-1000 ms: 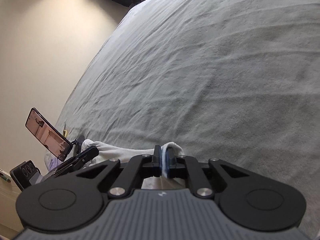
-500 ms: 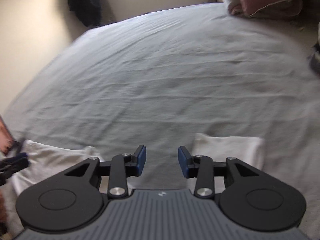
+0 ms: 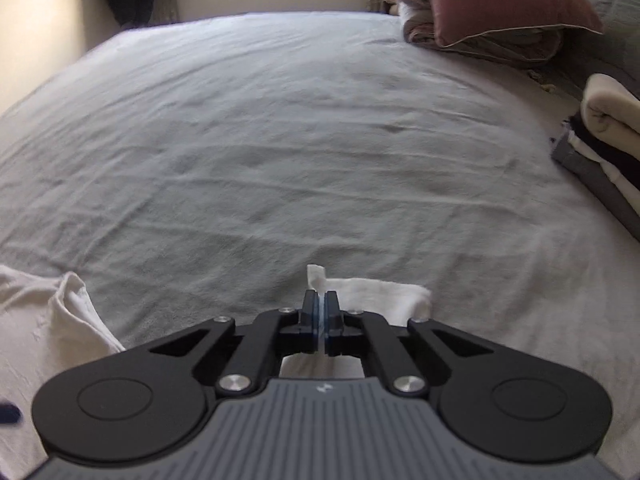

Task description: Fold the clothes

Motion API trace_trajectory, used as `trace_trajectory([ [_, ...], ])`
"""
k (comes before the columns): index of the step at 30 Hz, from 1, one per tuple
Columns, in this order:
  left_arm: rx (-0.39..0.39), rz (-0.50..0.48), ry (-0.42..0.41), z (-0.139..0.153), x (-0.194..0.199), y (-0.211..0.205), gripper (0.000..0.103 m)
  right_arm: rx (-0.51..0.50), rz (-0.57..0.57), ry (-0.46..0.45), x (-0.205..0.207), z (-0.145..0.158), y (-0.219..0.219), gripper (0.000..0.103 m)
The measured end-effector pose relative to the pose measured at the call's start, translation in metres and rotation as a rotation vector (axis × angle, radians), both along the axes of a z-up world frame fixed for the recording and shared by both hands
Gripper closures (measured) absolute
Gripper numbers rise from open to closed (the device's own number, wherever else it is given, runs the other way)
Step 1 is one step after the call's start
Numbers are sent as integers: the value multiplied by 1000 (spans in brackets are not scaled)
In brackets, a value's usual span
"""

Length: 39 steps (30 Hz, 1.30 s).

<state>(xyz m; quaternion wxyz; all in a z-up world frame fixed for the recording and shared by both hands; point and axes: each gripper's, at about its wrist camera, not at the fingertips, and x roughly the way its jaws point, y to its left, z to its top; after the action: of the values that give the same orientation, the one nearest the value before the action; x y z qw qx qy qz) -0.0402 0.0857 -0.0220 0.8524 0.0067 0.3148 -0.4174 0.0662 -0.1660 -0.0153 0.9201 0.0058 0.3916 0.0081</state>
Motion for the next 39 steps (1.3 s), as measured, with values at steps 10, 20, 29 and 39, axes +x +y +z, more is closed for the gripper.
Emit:
trace_trajectory([
  [10,69,-155,-8,-10,-22,-46,51,47,-122,-167,-68,66,-65,102],
  [20,84,-174,-14,-12,-31,-57,52,57,-204,-266,-135,101,-111,102],
  [29,111,-212,-48,-12,-46,-64,63,96,-286,-266,-199,87,-154,102],
  [39,225,-376,-40,-13,-58,-77,78,244,-425,-103,-259,11,-181,101],
])
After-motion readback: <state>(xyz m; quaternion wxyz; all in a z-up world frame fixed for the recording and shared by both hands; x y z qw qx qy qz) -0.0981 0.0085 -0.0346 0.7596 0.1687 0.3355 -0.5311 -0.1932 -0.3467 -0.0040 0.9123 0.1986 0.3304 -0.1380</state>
